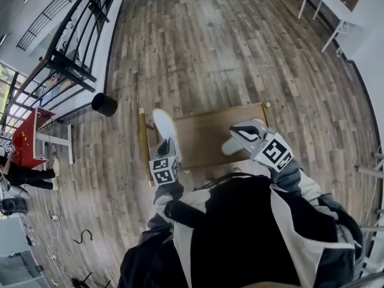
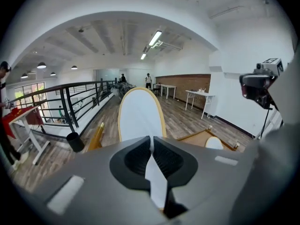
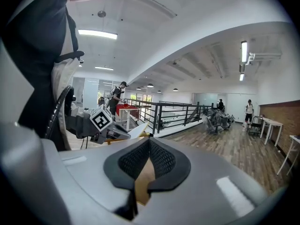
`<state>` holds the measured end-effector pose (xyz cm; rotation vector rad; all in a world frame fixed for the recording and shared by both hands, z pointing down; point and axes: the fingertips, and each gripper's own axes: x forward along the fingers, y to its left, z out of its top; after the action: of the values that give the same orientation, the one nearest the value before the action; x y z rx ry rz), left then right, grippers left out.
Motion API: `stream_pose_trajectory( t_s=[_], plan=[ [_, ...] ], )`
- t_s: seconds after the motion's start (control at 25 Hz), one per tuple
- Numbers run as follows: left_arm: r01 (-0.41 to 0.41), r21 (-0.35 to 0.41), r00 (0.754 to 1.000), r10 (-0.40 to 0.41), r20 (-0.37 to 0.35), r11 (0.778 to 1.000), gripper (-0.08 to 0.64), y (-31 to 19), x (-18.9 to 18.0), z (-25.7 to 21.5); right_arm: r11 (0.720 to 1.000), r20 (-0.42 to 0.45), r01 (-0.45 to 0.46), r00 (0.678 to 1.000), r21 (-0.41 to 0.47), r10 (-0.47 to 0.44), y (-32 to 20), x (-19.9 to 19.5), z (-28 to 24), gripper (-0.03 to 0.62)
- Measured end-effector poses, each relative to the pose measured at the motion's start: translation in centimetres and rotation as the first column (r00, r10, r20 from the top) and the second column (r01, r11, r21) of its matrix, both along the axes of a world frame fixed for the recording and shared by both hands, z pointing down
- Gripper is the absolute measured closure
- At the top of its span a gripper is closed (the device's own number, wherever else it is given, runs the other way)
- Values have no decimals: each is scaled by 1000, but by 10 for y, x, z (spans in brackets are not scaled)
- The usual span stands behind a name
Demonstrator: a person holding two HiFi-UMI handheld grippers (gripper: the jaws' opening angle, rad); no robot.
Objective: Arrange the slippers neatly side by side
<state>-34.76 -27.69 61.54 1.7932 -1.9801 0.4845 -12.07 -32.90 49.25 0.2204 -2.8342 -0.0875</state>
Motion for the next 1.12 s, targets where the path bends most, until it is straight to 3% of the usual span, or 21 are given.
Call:
stream_pose_trajectory(
  t_s=[0.24,0.52,0.8,1.0,1.12],
  plan=[
    [30,-167,998,-40,-54,986,532,3,-30,81,998,-22,-52,998,24,52,11,0,-4,588],
    [40,-343,996,-65,-63,939,532,12,-52,162,998,-43,-50,998,45,52,37,-3,-3,588],
    [21,-422,997,-50,-57,906,532,4,-64,187,997,-74,-41,996,72,46,54,-6,-2,588],
    [26,-440,995,-65,-72,897,529,6,-66,197,996,-82,-58,995,71,64,54,-2,-2,588],
    [22,-445,995,-61,-74,895,443,6,-64,196,996,-79,-58,995,69,63,55,-2,-1,588]
  ],
)
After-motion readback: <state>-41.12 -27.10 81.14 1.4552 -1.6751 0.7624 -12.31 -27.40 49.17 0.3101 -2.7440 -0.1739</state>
